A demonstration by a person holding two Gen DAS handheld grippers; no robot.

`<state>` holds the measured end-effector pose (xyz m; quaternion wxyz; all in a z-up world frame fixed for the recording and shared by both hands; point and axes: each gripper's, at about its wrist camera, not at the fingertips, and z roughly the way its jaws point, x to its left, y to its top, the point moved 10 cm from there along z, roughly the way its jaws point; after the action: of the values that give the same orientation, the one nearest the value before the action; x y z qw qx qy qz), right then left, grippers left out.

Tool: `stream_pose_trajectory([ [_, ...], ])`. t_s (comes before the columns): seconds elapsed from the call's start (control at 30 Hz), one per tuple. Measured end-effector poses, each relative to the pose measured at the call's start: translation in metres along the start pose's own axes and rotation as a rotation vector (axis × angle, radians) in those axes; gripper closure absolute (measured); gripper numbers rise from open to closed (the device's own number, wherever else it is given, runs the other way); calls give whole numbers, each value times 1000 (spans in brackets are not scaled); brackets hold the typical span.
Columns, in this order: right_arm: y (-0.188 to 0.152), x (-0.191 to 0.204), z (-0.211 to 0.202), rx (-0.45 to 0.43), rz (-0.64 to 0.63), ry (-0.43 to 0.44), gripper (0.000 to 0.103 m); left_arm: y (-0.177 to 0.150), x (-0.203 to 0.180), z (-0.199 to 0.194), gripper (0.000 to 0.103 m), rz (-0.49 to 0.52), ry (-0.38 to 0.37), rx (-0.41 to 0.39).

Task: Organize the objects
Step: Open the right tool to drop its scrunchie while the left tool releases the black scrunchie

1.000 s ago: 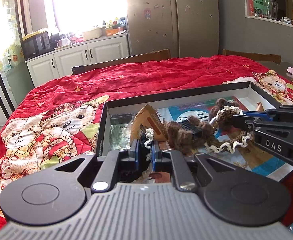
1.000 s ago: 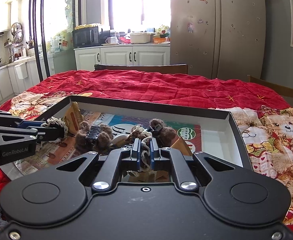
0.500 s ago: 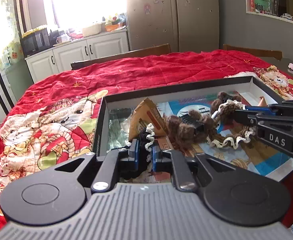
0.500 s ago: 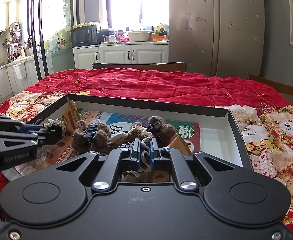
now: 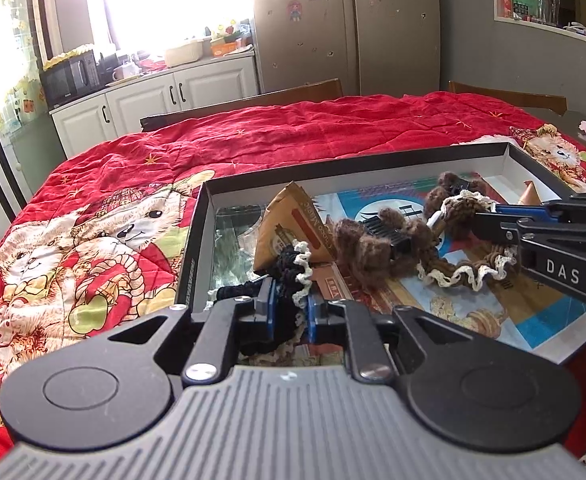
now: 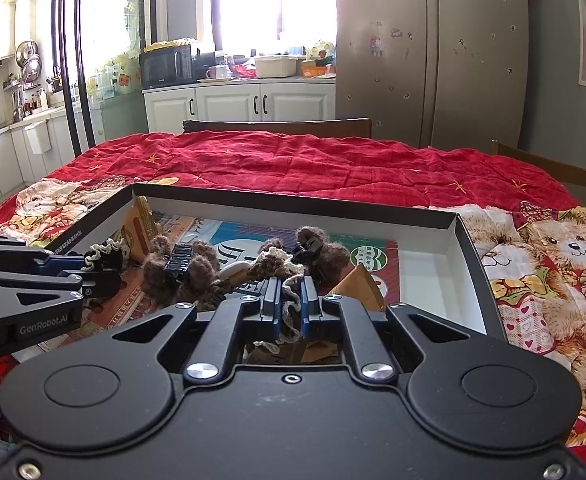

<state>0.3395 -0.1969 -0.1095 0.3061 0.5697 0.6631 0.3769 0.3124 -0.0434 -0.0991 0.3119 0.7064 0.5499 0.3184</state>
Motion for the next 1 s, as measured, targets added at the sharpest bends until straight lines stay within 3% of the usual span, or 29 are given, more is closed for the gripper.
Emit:
stream_pose_trajectory([
  [0.07, 0, 0, 1, 2, -1, -2, 93, 0, 0, 0, 73, -3, -1, 1],
  [0.2, 0, 0, 0, 8, -4, -4, 92, 0, 1, 0, 69, -11, -2, 1],
  [0.23, 0, 0, 0, 8, -5, -5, 91, 0, 1, 0, 63, -12, -3, 2],
  [0.4, 0, 0, 1, 10, -7, -8, 90, 0, 1, -1, 55, -20, -8, 1],
  [0.53, 1, -2, -2, 3, 1, -13, 89, 2, 0, -3, 42, -19, -10, -14],
  [0.67, 2, -3, -5, -8, 10, -16, 88, 5, -1, -8, 36, -23, -13, -33],
  [1.0, 11, 0, -24, -71, 8, -4, 74, 12, -2, -23, 26, -31, -21, -78],
])
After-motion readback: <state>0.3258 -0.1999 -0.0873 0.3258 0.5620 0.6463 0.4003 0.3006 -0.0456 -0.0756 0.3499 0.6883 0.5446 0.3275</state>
